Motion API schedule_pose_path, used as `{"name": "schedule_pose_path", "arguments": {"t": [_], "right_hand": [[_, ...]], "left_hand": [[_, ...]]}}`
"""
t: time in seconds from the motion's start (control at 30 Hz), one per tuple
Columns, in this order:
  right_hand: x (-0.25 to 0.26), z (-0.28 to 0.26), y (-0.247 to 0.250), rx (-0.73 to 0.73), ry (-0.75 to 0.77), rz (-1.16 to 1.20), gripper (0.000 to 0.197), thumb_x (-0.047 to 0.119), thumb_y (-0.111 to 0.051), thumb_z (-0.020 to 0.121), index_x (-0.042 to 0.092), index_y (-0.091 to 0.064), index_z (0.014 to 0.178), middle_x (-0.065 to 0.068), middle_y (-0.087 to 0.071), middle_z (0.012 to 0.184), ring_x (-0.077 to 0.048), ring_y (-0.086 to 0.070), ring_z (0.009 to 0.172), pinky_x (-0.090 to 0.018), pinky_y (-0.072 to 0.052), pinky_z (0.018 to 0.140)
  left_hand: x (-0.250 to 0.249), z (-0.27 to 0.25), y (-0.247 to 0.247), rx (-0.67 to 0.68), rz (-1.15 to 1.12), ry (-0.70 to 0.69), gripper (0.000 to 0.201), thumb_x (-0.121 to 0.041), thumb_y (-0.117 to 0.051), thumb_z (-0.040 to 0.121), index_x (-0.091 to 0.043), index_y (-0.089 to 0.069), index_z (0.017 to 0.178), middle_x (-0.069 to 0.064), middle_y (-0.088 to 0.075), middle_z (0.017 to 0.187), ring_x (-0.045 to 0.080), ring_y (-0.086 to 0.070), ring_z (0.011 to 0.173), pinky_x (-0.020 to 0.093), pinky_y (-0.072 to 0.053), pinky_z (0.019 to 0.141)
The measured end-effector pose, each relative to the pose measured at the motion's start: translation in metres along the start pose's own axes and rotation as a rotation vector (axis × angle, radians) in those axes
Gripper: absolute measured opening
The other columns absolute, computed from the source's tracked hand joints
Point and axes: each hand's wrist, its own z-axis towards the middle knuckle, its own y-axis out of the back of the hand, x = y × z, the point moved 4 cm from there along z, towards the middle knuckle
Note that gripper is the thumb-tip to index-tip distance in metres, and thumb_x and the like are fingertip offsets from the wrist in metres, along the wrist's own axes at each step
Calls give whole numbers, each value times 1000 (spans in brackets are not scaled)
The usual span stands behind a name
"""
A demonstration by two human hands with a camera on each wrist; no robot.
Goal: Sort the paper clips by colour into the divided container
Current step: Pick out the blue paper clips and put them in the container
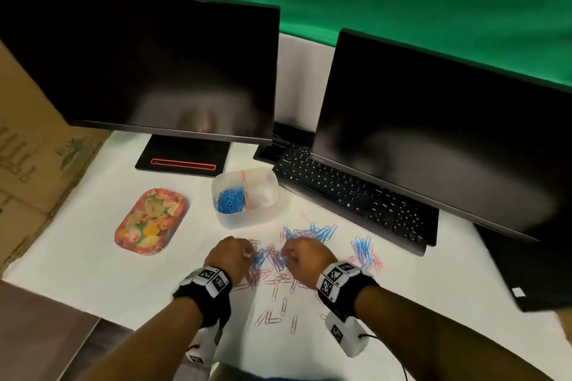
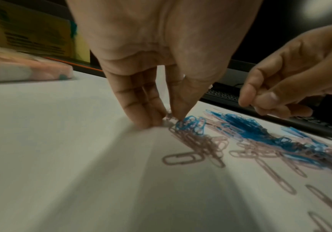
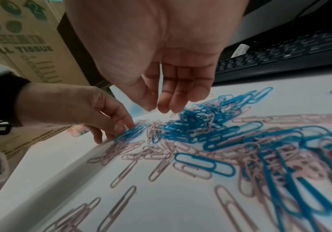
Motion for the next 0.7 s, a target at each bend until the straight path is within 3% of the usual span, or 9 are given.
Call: {"name": "schedule_pose_path", "arguments": {"t": [0.17, 0.27, 0.37, 0.47, 0.57, 0.7], "right_hand": [[23, 18, -13, 45, 68, -155, 42, 19, -47, 91, 32, -51, 131, -4, -53, 131, -28, -53, 119, -33, -44, 100], [34, 30, -24, 79, 79, -279, 48, 15, -49, 91, 32, -48, 136, -7, -51, 130, -32, -51, 119, -37, -45, 100], [36, 36, -31, 81, 81, -353, 43, 13, -50, 90, 29, -54, 130, -9, -52, 124, -32, -52, 115, -39, -46, 98], [33, 38, -32, 31, 111, -353, 27, 15, -48, 90, 20, -64, 111, -9, -54, 114, -32, -55, 109, -38, -48, 89], [26, 35, -29, -6, 134, -312, 20, 22, -49, 92, 19, -66, 103, -7, -56, 109, -29, -55, 105, -33, -45, 82], [20, 30, -15, -50, 134, -199, 22, 28, -52, 93, 21, -69, 103, -5, -60, 106, -26, -58, 101, -30, -46, 82]], "left_hand": [[16, -8, 1, -36, -59, 73, 21, -21, -56, 84, -27, -68, 100, 0, -67, 111, 21, -60, 106, 27, -48, 89], [19, -18, 1, -43, -74, 105, 17, -24, -54, 85, -27, -66, 95, 0, -68, 105, 21, -61, 100, 27, -48, 82], [14, -23, -3, -10, -138, 63, 10, -27, -62, 79, -25, -67, 88, -1, -68, 96, 21, -63, 91, 26, -48, 76], [8, -26, -6, 24, -186, 30, 15, -28, -68, 71, -23, -68, 84, -2, -69, 88, 20, -64, 84, 27, -51, 71], [8, -26, -5, 12, -243, 19, 21, -23, -66, 71, -25, -69, 92, -4, -69, 94, 19, -64, 89, 27, -51, 76], [6, -23, 3, -113, -337, -1, 32, -8, -57, 77, -23, -67, 103, 1, -65, 102, 20, -62, 92, 28, -50, 84]]}}
